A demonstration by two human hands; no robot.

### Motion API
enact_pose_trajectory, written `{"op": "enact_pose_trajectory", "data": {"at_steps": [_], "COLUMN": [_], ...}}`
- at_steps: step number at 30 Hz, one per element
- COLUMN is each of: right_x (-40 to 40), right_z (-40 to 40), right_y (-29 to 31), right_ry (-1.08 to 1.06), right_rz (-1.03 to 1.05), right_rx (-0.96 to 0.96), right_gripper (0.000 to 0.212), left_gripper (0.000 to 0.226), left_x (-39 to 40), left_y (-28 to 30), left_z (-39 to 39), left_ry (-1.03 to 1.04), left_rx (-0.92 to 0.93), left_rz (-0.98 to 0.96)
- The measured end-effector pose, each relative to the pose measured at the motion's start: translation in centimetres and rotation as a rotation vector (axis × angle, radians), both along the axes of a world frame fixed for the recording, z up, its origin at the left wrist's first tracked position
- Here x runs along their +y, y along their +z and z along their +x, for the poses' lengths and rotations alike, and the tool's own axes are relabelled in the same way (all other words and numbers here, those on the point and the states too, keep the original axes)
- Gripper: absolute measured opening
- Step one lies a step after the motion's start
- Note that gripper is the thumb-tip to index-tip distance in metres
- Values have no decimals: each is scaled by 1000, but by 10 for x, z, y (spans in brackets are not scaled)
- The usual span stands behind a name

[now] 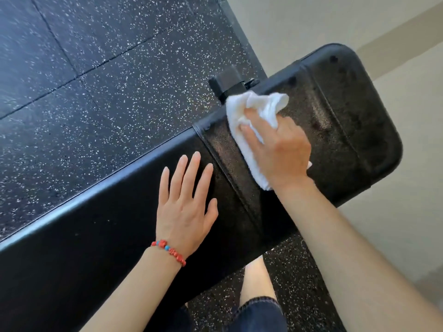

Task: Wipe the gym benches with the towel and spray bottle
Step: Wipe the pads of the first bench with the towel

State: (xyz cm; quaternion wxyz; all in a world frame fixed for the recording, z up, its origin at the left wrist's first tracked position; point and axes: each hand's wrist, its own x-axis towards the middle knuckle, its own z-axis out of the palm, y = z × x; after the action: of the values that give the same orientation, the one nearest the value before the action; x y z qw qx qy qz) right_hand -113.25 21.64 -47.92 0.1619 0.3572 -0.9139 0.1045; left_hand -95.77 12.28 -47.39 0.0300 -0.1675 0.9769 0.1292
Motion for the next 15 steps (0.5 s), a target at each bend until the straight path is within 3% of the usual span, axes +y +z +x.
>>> {"op": "enact_pose_trajectory", "data": {"at_steps": [4,8,11,15], "right_x": [-27,-32,-22,-16], "right_z": [-1,40,7,-48], "right_y": [1,0,-1,2], "right_ry": [-206,86,208,-111], "right_rz": [-102,-34,38,-12], "right_rx": [-126,-112,-48,-31], "right_gripper": [23,27,27,19], "left_gripper": [53,53,52,51], "left_x": [0,1,0,1], "left_y": [-2,-2,0,3], "left_z": [0,-3,-2,-12], "left_ry": [20,46,49,96], "left_rx": [24,39,36,55], "left_rz": [6,29,20,26]}}
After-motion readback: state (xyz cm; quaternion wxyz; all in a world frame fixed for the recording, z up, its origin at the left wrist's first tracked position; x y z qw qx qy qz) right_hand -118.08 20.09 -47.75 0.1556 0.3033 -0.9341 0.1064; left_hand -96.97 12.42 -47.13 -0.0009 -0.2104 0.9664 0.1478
